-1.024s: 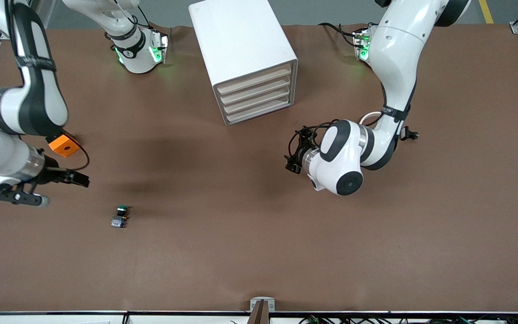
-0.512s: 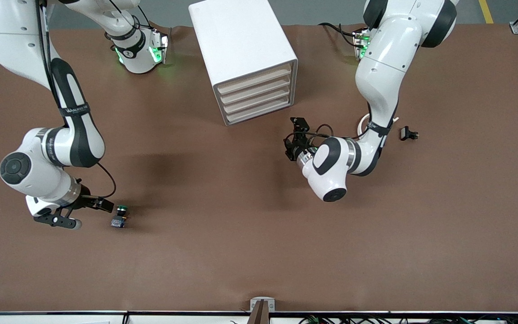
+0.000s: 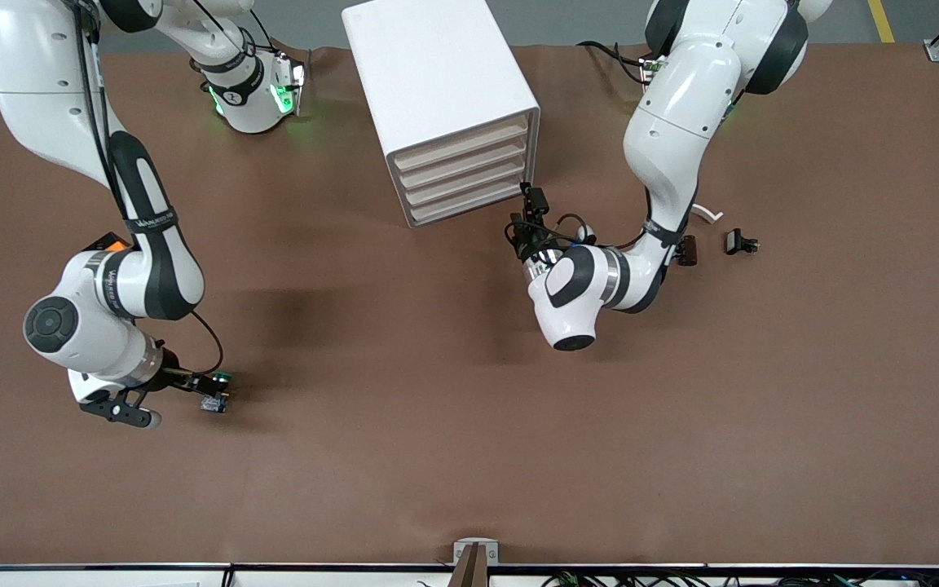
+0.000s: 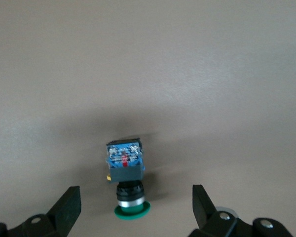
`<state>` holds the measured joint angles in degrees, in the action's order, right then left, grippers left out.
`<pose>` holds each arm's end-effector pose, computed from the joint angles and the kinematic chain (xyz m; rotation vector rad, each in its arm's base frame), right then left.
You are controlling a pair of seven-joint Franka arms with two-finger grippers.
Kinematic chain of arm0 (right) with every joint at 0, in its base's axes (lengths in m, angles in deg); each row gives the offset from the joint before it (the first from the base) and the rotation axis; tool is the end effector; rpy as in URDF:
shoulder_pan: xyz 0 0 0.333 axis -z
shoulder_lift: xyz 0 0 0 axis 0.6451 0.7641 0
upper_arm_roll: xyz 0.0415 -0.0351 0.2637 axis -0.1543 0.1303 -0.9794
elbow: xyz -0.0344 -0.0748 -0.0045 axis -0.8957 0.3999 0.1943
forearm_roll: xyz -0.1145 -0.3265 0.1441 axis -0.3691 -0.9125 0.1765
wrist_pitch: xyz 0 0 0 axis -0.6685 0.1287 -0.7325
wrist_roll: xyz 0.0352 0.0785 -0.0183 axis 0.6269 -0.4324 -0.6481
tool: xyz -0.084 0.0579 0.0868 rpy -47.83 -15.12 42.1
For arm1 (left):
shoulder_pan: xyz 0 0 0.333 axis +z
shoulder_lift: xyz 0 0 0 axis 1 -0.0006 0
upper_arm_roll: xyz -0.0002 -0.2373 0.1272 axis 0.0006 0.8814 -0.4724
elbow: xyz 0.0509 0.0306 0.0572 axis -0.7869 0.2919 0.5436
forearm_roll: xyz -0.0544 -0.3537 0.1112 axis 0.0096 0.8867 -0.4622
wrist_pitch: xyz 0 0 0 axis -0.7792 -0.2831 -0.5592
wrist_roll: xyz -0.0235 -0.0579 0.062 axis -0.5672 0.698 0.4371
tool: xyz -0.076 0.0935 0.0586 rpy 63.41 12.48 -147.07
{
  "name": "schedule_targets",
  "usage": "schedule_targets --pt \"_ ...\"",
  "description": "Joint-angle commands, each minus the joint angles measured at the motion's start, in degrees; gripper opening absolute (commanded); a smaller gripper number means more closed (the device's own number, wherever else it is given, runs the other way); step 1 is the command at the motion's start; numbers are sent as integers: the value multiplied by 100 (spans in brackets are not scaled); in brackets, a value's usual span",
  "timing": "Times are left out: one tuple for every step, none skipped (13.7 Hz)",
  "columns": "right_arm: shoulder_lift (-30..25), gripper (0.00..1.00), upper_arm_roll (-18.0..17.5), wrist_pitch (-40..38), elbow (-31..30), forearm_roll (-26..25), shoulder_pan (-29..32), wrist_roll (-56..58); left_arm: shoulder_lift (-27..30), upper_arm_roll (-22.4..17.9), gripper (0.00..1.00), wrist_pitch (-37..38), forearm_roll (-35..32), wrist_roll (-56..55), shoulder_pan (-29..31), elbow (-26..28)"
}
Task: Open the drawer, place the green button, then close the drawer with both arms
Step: 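Open the drawer with the left gripper while the right gripper grasps the button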
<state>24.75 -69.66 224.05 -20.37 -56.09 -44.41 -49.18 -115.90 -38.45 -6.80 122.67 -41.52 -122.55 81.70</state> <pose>0.6457 0.0011 0.1837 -3.1103 0.4092 -0.1043 0.3961 -0.3805 0.1166 -1.5023 -1.4539 1.3638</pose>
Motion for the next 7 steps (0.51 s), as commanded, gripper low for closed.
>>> schedule_targets --pt "367 100 29 253 301 57 -60 -98 -277 -7 68 166 266 -165 -63 -184" --pt "429 100 29 359 301 57 -77 -98 -286 -7 68 166 310 -174 -81 -185" --pt "491 100 29 404 301 57 -95 -98 -286 -7 68 166 362 -192 -90 -167" --pt "509 100 29 422 301 66 -95 -124 -286 -7 68 175 372 -201 -107 -167" --pt "535 100 20 457 301 57 -104 -194 -295 -7 68 175 380 -201 -177 -150" --pt "561 100 29 483 301 57 -130 -221 -304 2 69 175 389 -201 -221 -132" --pt "622 100 29 483 301 57 -156 -221 -330 28 69 201 407 -209 -239 -132"
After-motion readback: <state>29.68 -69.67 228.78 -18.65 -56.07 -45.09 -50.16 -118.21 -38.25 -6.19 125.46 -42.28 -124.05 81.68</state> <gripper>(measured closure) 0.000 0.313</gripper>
